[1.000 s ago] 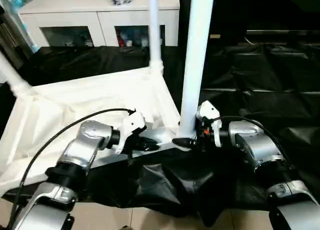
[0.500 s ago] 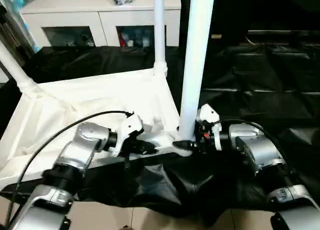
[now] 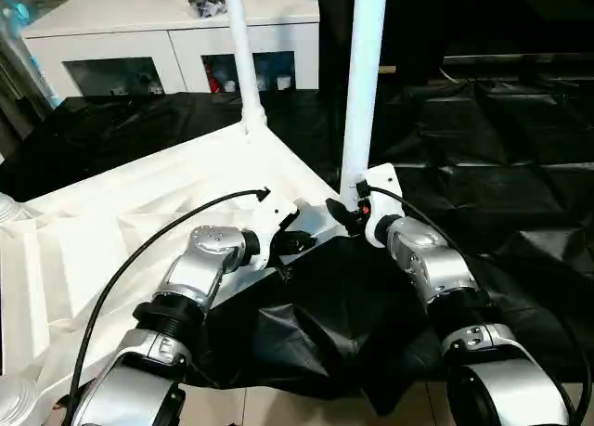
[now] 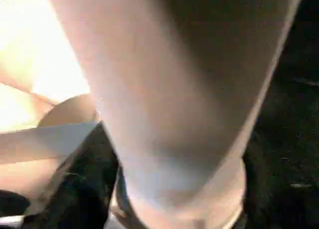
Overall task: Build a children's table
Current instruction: Rotate leg to tighten
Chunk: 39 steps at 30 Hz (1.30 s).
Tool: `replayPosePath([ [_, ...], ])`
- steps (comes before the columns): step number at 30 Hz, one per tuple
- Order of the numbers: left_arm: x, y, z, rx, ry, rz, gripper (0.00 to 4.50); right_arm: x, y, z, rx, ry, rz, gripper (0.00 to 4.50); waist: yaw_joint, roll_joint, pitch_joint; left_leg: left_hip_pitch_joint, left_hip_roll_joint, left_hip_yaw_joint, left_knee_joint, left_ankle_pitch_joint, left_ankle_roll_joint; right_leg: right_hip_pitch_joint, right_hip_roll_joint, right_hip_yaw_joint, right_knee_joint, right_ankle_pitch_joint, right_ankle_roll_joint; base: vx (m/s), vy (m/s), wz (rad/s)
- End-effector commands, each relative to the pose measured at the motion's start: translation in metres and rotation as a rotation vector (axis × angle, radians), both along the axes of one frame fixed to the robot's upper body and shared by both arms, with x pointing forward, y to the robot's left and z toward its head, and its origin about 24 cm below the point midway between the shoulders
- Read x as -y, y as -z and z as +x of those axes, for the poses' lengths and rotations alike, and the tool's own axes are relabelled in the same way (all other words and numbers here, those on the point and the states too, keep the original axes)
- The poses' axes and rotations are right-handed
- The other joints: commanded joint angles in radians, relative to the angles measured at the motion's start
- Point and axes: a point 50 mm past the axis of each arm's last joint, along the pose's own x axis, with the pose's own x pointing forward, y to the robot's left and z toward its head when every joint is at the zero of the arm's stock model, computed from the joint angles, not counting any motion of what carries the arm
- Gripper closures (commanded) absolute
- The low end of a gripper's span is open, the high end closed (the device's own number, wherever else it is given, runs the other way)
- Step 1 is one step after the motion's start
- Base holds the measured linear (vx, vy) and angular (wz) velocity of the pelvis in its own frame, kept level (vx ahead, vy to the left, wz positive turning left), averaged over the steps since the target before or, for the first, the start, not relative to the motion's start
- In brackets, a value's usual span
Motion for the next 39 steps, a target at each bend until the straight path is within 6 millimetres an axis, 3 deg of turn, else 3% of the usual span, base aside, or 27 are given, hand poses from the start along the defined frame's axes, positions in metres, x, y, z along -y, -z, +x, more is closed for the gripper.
replayPosePath([
  [1,0.025,-0.015,-0.005,0.058,0.158,-0.049,4.5,-0.04,0.016,-0.017,-0.085,-0.206,0.038,0.79,-0.002,-0.003,-0.052,-0.001,0.017,-0.006,-0.07,-0.21,0.042,0.045,-0.047,0.035,-0.078,-0.14,-0.228,0.0,0.0,0.0],
  [5,0.011,-0.016,-0.013,0.052,0.269,-0.052,4.5,-0.033,0.007,-0.023,-0.021,-0.424,-0.017,0.69,-0.003,0.0,-0.055,-0.004,0.018,-0.005,-0.066,-0.203,0.058,0.05,-0.045,0.032,-0.073,-0.087,-0.242,0.0,0.0,0.0],
  [9,-0.001,-0.015,-0.022,0.024,0.389,-0.04,4.5,-0.02,0.003,-0.03,-0.014,-0.583,-0.048,0.69,0.006,-0.01,-0.058,-0.006,0.022,-0.001,-0.06,-0.147,0.089,0.048,-0.045,0.032,-0.063,-0.017,-0.265,0.0,0.0,0.0],
  [12,-0.01,-0.015,-0.024,0.009,0.432,-0.011,4.5,-0.01,0.0,-0.036,-0.019,-0.702,-0.056,0.69,0.011,-0.006,-0.058,-0.006,0.024,-0.001,-0.057,-0.131,0.101,0.045,-0.044,0.032,-0.058,0.005,-0.277,0.0,0.0,0.0],
  [13,-0.013,-0.015,-0.025,0.005,0.442,-0.007,4.5,-0.007,-0.001,-0.038,-0.026,-0.737,-0.056,0.69,0.015,-0.014,-0.058,-0.006,0.024,-0.001,-0.057,-0.131,0.104,0.046,-0.044,0.032,-0.058,0.004,-0.277,0.0,0.0,0.0],
  [14,-0.013,-0.015,-0.025,0.003,0.445,-0.006,4.5,-0.007,-0.001,-0.039,-0.028,-0.746,-0.056,0.69,0.017,-0.011,-0.058,-0.005,0.024,-0.001,-0.057,-0.132,0.105,0.046,-0.044,0.033,-0.056,0.002,-0.278,0.0,0.0,0.0],
  [15,-0.016,-0.016,-0.025,-0.005,0.456,-0.005,4.5,-0.004,-0.002,-0.042,-0.04,-0.79,-0.051,0.69,0.018,-0.02,-0.056,-0.006,0.025,0.001,-0.058,-0.136,0.106,0.044,-0.044,0.034,-0.059,-0.006,-0.278,0.0,0.0,0.0],
  [17,-0.021,-0.016,-0.027,-0.025,0.48,-0.005,4.5,0.0,-0.004,-0.049,-0.064,-0.872,-0.035,0.85,0.026,-0.015,-0.057,-0.003,0.026,0.001,-0.057,-0.142,0.106,0.043,-0.046,0.035,-0.058,-0.023,-0.275,0.0,0.0,0.0],
  [18,-0.023,-0.016,-0.028,-0.03,0.487,-0.005,4.5,0.001,-0.004,-0.051,-0.076,-0.894,-0.031,0.85,0.032,-0.021,-0.055,-0.004,0.026,0.002,-0.057,-0.138,0.108,0.042,-0.047,0.037,-0.058,-0.034,-0.271,0.0,0.0,0.0],
  [20,-0.025,-0.016,-0.029,-0.042,0.498,-0.009,4.5,0.002,-0.005,-0.052,-0.084,-0.917,-0.031,0.85,0.033,-0.021,-0.056,-0.003,0.026,0.001,-0.058,-0.137,0.104,0.042,-0.048,0.036,-0.059,-0.045,-0.269,0.0,0.0,0.0],
  [22,-0.026,-0.016,-0.03,-0.049,0.507,-0.009,4.5,0.001,-0.005,-0.054,-0.089,-0.934,-0.03,1.12,0.033,-0.023,-0.054,-0.004,0.027,0.001,-0.059,-0.141,0.099,0.041,-0.048,0.037,-0.06,-0.067,-0.265,0.0,0.0,0.0],
  [23,-0.027,-0.017,-0.03,-0.049,0.51,-0.007,4.5,0.001,-0.006,-0.055,-0.091,-0.945,-0.029,1.18,0.033,-0.035,-0.053,-0.004,0.026,0.002,-0.059,-0.141,0.093,0.041,-0.048,0.038,-0.062,-0.08,-0.26,0.0,0.0,0.0],
  [25,-0.028,-0.017,-0.03,-0.049,0.51,-0.005,4.5,0.0,-0.006,-0.055,-0.093,-0.949,-0.028,1.33,0.035,-0.027,-0.054,-0.004,0.026,0.001,-0.059,-0.126,0.09,0.04,-0.049,0.038,-0.059,-0.076,-0.259,0.0,0.0,0.0],
  [26,-0.028,-0.017,-0.029,-0.046,0.504,-0.006,4.5,0.0,-0.005,-0.056,-0.098,-0.955,-0.028,1.33,0.034,-0.034,-0.055,-0.005,0.026,0.001,-0.058,-0.121,0.091,0.041,-0.048,0.038,-0.059,-0.069,-0.259,0.0,0.0,0.0],
  [32,-0.027,-0.015,-0.026,-0.031,0.438,-0.009,4.5,-0.006,-0.002,-0.058,-0.102,-0.926,0.0,1.71,0.037,-0.034,-0.055,-0.005,0.024,0.002,-0.056,-0.107,0.096,0.041,-0.049,0.038,-0.057,-0.06,-0.256,0.0,0.0,0.0],
  [36,-0.02,-0.015,-0.018,-0.009,0.313,-0.037,4.5,-0.014,0.008,-0.047,-0.087,-0.716,0.002,1.78,0.033,-0.025,-0.051,-0.003,0.023,-0.001,-0.061,-0.149,0.058,0.039,-0.051,0.038,-0.065,-0.139,-0.239,0.0,0.0,0.0],
  [39,-0.005,-0.015,-0.006,0.031,0.171,-0.028,4.5,-0.02,0.018,-0.029,-0.105,-0.38,0.032,1.78,0.017,-0.023,-0.041,-0.001,0.021,-0.003,-0.074,-0.216,0.016,0.034,-0.051,0.039,-0.079,-0.249,-0.22,0.0,0.0,0.0],
])
